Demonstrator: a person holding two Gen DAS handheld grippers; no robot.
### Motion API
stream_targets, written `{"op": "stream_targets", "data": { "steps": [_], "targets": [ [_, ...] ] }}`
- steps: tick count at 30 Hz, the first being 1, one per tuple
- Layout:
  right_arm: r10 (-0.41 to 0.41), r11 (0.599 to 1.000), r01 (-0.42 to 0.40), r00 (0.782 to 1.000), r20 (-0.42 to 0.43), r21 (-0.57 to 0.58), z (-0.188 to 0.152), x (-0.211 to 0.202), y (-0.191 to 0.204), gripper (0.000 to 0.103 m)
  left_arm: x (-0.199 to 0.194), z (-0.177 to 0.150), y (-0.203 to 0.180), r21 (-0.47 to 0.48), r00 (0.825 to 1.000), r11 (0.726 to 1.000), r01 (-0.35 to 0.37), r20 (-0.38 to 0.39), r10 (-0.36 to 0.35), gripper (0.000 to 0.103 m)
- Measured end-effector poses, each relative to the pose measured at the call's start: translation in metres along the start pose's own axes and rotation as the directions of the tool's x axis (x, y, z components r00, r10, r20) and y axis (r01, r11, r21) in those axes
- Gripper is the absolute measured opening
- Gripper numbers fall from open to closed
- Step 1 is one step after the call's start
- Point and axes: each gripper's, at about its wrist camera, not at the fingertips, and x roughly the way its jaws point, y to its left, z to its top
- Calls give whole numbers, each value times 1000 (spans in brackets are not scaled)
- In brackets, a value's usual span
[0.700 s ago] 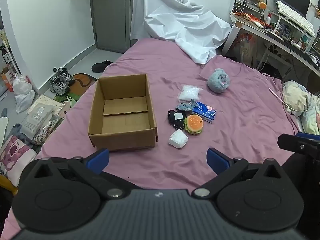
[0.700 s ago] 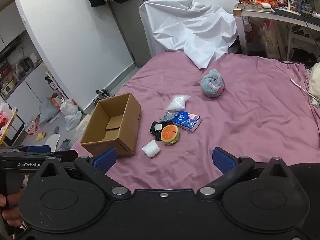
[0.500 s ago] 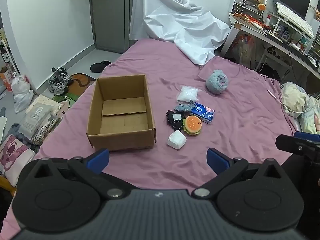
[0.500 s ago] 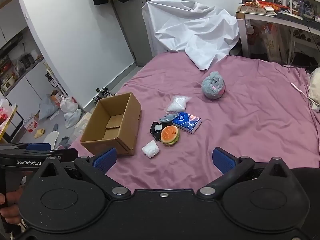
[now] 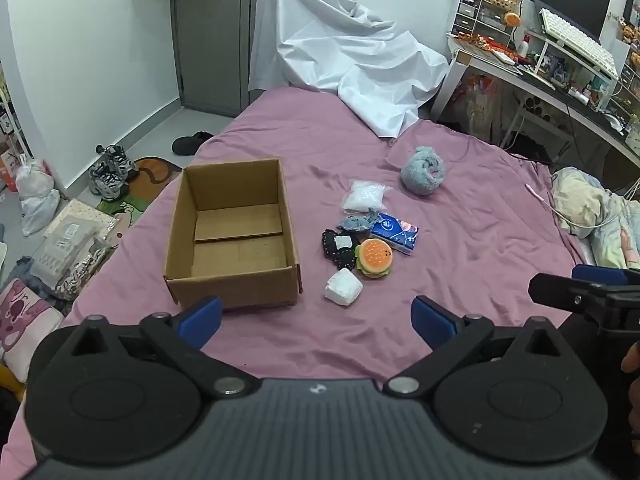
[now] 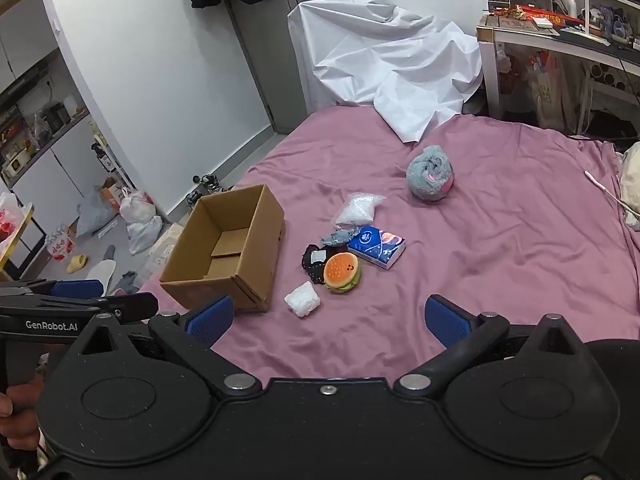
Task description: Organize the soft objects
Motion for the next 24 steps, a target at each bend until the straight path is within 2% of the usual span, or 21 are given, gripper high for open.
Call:
{"op": "stream_targets", "data": {
  "steps": [14,24],
  "targets": [
    [-4,1000,4,1000,-7,7,-4,1,-1,103,3,0,3,-22,999,1000,22,-25,-22,101],
    [-7,1000,7,1000,-8,9,-4,1,-2,103,3,1,5,-25,999,1000,13,-29,-14,102]
  ]
}}
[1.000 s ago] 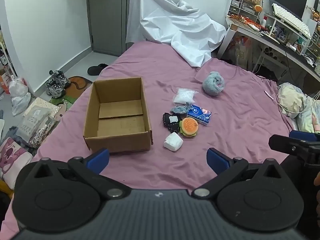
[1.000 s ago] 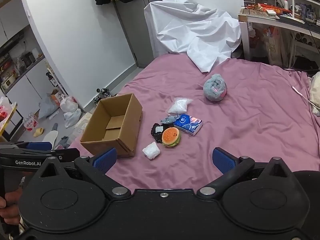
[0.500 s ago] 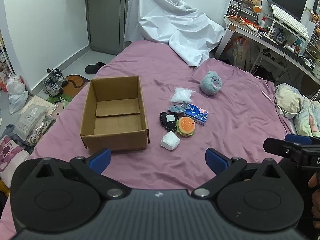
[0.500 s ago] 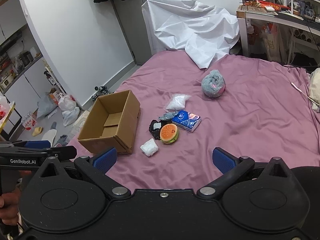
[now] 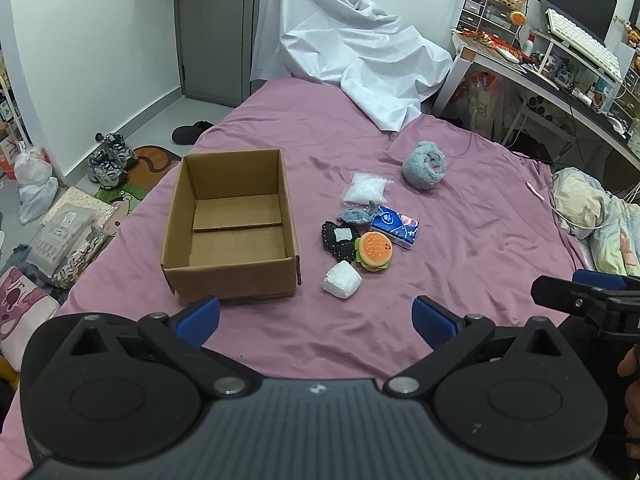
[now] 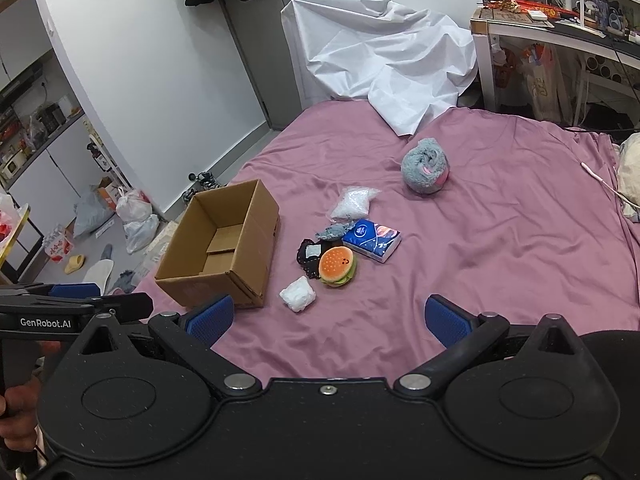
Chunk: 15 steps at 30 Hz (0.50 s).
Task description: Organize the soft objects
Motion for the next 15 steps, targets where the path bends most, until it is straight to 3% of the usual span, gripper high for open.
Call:
{"op": "stream_targets", "data": {
  "steps": [15],
  "targets": [
    [6,1000,-6,1000,-7,5,1,1,0,103,2,-1,2,-4,1000,1000,-7,-2,7,102]
  ]
}}
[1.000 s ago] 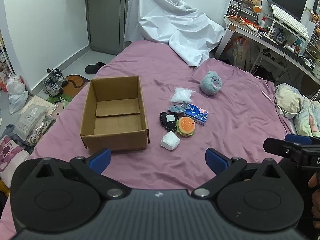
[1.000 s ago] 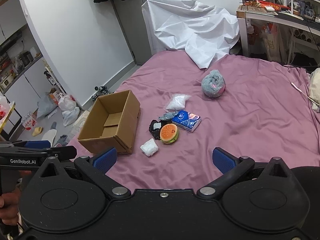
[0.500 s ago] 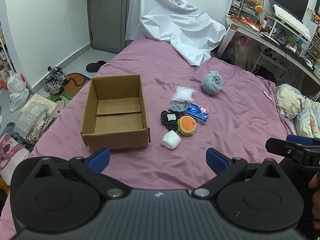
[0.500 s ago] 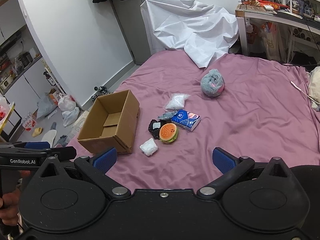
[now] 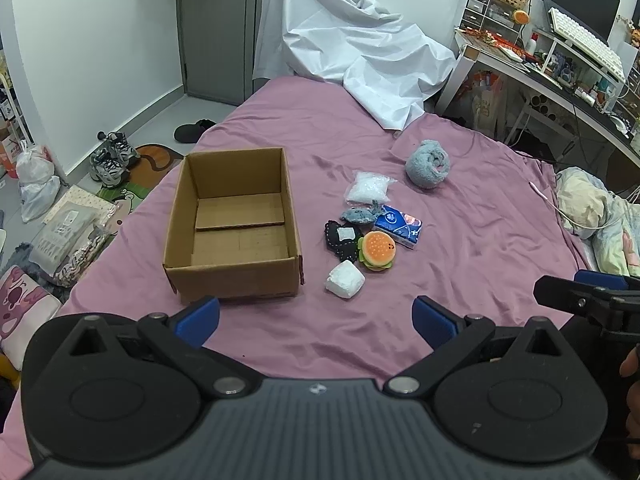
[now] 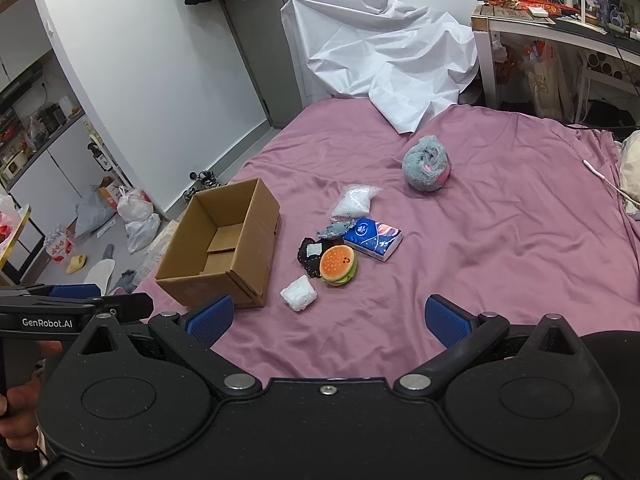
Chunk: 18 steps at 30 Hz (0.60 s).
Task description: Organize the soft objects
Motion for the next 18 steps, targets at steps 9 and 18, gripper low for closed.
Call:
{"op": "stream_targets", "data": {
  "steps": [9,18],
  "targets": [
    [6,1000,-6,1000,1,1,2,1,-1,103,2,2,1,0,1000,1000,-4,-1,4,102],
    [12,1000,-12,1000,-2,3,4,3,-1,103,4,3,2,1,1000,1000,-10,-2,10,102]
  ]
}}
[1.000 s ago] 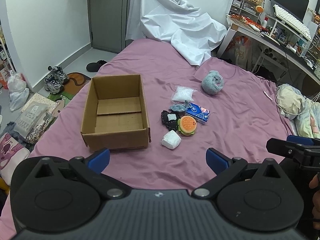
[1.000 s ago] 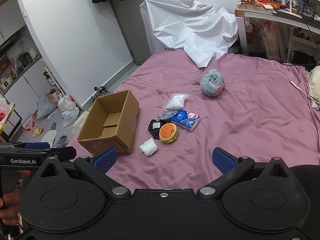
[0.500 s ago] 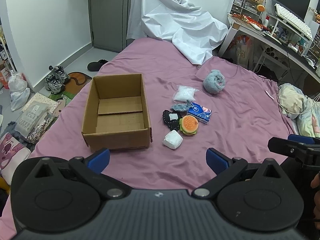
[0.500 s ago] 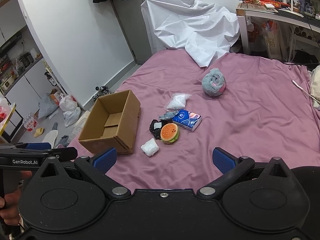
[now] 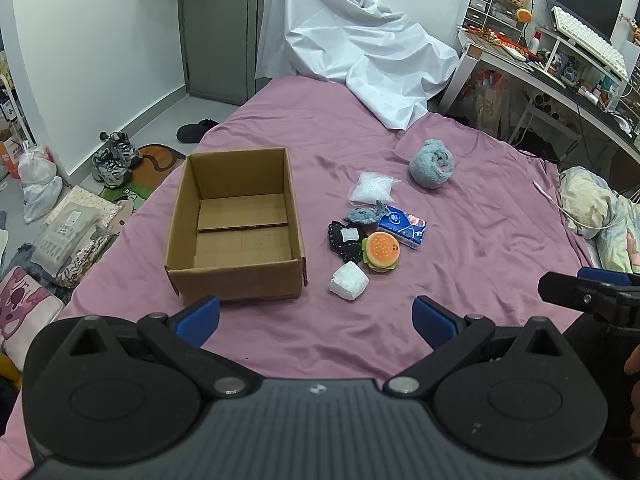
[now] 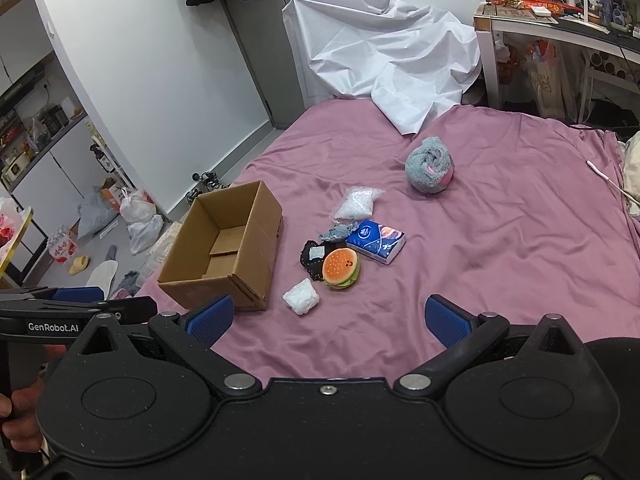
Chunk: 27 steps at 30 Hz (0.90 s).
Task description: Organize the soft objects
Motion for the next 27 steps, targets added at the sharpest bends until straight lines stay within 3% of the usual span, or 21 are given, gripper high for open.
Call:
{"op": "stream_targets", "data": {
  "steps": [20,27],
  "targets": [
    [14,1000,-14,1000,14,2,11,24,-15,103,26,8,-21,77,995,993,-90,46,87,102],
    [34,999,-33,999,-15,41,23,46,-30,103,50,14,-26,45,998,997,-69,3,69,102]
  ]
}}
